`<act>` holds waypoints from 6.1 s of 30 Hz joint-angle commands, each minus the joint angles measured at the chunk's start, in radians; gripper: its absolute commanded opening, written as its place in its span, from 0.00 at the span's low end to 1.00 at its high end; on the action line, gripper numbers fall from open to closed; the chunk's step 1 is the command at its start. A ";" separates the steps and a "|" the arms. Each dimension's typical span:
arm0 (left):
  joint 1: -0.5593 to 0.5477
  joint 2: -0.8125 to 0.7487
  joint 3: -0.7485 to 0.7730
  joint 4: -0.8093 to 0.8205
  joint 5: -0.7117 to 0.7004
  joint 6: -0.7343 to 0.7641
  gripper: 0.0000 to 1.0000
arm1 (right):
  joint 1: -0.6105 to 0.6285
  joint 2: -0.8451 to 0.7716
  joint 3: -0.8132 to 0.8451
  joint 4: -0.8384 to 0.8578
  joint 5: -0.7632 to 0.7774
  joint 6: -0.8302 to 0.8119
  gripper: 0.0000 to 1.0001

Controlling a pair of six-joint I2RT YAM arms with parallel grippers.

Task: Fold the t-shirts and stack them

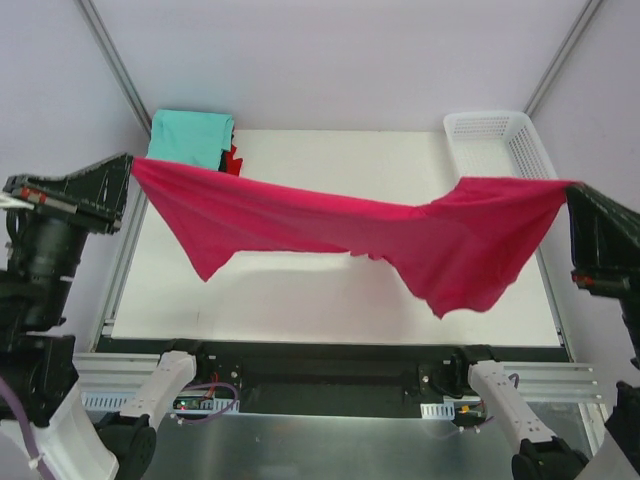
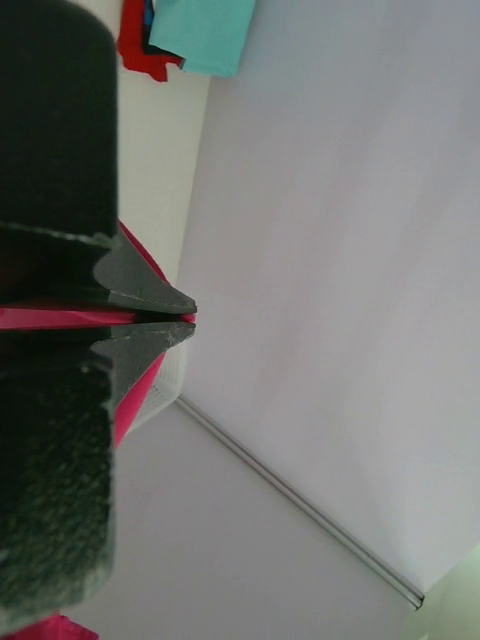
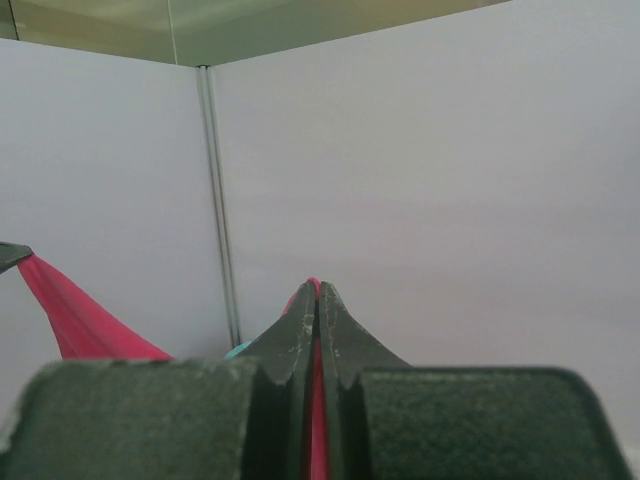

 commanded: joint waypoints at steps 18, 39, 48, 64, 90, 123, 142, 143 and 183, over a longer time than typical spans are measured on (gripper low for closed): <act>0.017 -0.085 0.132 -0.054 0.007 -0.048 0.00 | 0.009 -0.102 0.066 -0.081 0.011 0.024 0.01; 0.017 0.485 -0.552 0.556 -0.039 0.065 0.99 | -0.076 0.341 -0.605 0.353 0.226 -0.131 0.96; 0.005 0.672 -0.363 0.582 0.035 0.070 0.99 | -0.123 0.539 -0.582 0.594 -0.030 0.022 0.96; -0.134 0.375 -0.738 0.542 0.096 0.031 0.99 | -0.097 0.306 -0.815 0.425 -0.150 0.128 0.96; -0.098 0.803 -0.775 0.531 0.135 -0.078 0.67 | -0.121 0.791 -0.810 0.074 0.011 0.099 0.96; -0.055 0.918 -0.746 0.467 0.075 -0.099 0.55 | -0.118 1.148 -0.556 0.037 -0.044 0.094 0.72; -0.054 0.860 -0.774 0.468 0.083 -0.099 0.53 | -0.106 1.180 -0.651 0.101 -0.078 0.125 0.65; -0.054 0.852 -0.775 0.467 0.080 -0.099 0.53 | -0.106 1.176 -0.658 0.107 -0.078 0.126 0.64; 0.034 1.001 -0.737 0.318 0.058 -0.117 0.37 | -0.106 1.064 -0.671 0.092 -0.081 0.125 0.35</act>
